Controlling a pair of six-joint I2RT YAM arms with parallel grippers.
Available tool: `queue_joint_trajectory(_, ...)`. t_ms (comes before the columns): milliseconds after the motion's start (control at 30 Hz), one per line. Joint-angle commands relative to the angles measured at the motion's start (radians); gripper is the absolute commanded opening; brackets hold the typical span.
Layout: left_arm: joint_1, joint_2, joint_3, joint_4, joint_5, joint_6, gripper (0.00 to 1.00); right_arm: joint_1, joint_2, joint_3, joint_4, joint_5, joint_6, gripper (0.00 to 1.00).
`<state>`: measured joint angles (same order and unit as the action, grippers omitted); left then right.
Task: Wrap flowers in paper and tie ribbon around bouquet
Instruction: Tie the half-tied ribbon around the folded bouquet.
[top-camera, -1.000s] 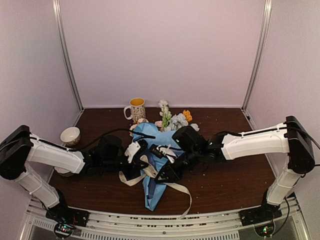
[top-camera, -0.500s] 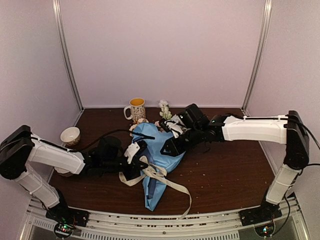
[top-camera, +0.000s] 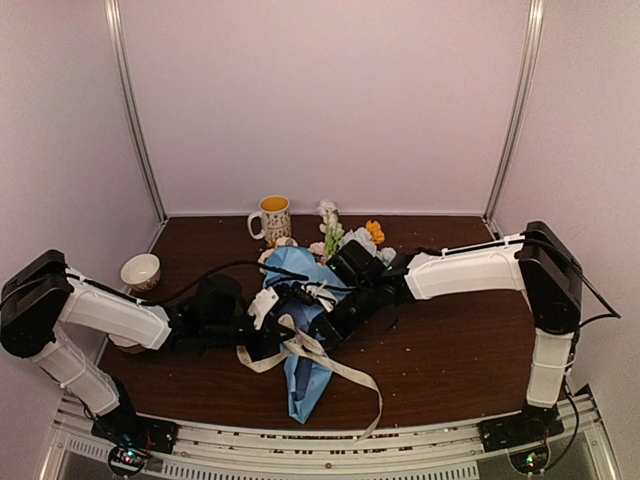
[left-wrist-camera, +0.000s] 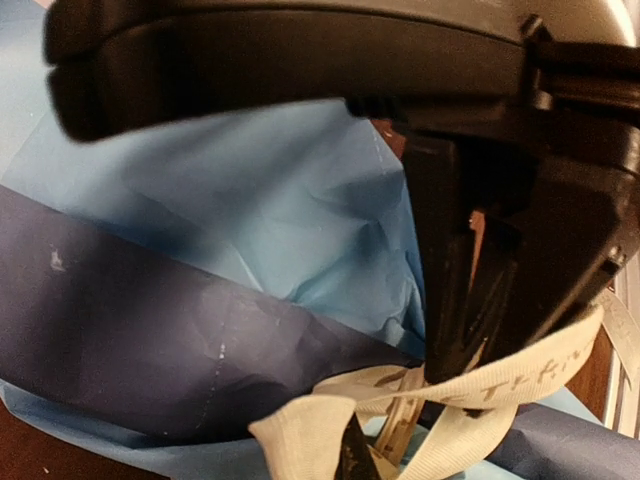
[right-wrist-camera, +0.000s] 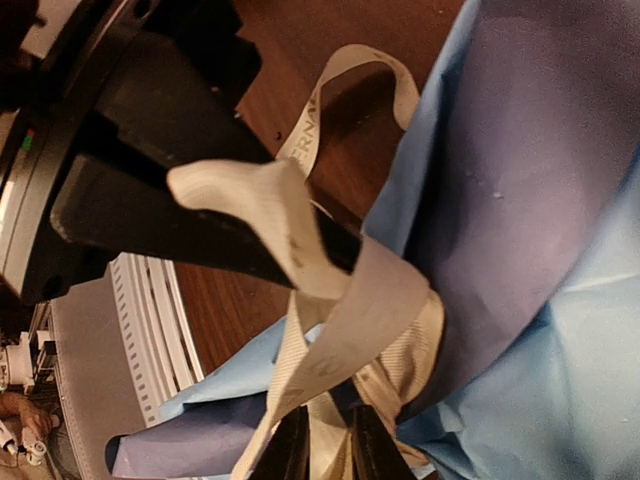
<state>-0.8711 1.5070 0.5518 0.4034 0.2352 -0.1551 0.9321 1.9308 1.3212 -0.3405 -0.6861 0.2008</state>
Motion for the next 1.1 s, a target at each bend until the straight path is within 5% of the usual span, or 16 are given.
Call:
queue_joint_trajectory(0, 0.012, 0.018, 0.006, 0.06, 0.028, -0.006, 0.0, 0.015, 0.014, -0.003, 0.052, -0.057, 0.003, 0.14)
queue_joint_trajectory(633, 0.031, 0.025, 0.014, 0.061, 0.059, -0.009, 0.0, 0.061, 0.044, 0.018, 0.063, 0.026, -0.038, 0.25)
queue_joint_trajectory(867, 0.033, 0.018, 0.008, 0.063, 0.059, -0.011, 0.0, 0.064, 0.004, -0.012, 0.085, 0.038, -0.024, 0.01)
queue_joint_trajectory(1067, 0.034, 0.018, 0.004, 0.061, 0.058, -0.014, 0.0, 0.063, -0.053, -0.044, 0.135, 0.056, 0.021, 0.0)
